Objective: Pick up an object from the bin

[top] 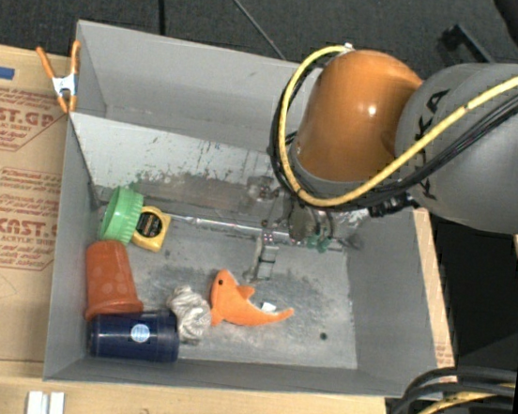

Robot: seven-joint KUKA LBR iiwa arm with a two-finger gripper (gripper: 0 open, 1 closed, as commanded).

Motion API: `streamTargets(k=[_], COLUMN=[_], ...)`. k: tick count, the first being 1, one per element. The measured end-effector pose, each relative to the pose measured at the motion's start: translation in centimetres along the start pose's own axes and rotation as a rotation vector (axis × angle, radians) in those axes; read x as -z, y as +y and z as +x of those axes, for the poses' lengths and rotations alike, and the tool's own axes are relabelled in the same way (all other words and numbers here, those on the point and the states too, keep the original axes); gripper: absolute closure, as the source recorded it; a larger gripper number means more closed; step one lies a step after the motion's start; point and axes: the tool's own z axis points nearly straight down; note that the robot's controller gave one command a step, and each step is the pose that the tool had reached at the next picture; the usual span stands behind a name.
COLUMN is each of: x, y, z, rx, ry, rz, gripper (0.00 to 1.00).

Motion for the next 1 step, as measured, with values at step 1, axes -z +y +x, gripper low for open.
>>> streamTargets(k=[1], x=[0.0], y=[0.0], z=[0.0], rx=[0.0], ry=[0.0], rz=[0.0], gripper=[0.0])
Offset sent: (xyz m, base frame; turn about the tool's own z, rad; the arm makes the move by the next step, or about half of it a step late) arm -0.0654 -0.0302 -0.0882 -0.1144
